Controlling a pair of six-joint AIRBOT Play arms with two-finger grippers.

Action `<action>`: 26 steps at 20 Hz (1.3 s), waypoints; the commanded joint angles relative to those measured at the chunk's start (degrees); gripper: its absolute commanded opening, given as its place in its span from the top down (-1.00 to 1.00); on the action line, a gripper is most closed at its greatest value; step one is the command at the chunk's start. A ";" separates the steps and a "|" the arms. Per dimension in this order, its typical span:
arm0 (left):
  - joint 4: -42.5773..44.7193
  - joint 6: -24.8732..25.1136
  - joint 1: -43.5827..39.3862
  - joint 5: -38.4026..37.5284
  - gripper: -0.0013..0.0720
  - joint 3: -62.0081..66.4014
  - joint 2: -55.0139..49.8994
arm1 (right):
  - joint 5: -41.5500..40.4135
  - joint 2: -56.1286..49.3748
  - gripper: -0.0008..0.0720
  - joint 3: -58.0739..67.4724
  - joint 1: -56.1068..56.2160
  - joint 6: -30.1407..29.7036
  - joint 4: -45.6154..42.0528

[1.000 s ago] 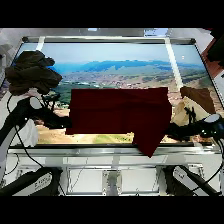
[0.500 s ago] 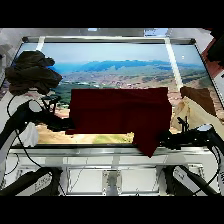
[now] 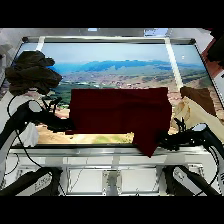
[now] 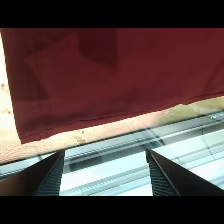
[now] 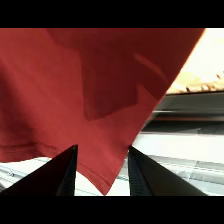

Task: Fold the shirts.

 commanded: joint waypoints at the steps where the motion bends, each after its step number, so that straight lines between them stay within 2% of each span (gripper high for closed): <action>1: 0.00 0.17 0.02 -0.24 -0.60 -0.02 0.02 | -2.38 -0.02 -0.08 0.00 0.35 1.27 -0.98; 11: 0.00 0.22 0.02 -0.46 -0.60 -0.02 0.02 | 6.21 0.00 -0.08 7.13 0.37 1.51 -6.38; 16: -0.02 0.20 0.02 -0.42 -0.60 -0.02 0.02 | 3.56 -0.02 -0.08 2.25 0.37 1.97 -5.51; 20: -0.04 0.20 -0.07 -0.37 -0.60 -0.02 0.02 | -1.03 -0.04 -0.06 0.22 0.55 1.57 1.33; 21: -0.02 0.20 -0.07 -0.35 -0.60 -0.02 0.02 | -1.86 -0.04 -0.03 -0.04 0.52 1.31 2.40; 23: -0.02 0.20 -0.07 -0.13 -0.60 -0.02 0.02 | -2.82 -0.04 0.25 -0.02 0.59 1.22 3.67; 26: 0.00 0.22 -0.07 0.04 -0.60 -0.02 0.02 | -3.72 -0.04 0.29 -0.02 0.59 1.25 4.02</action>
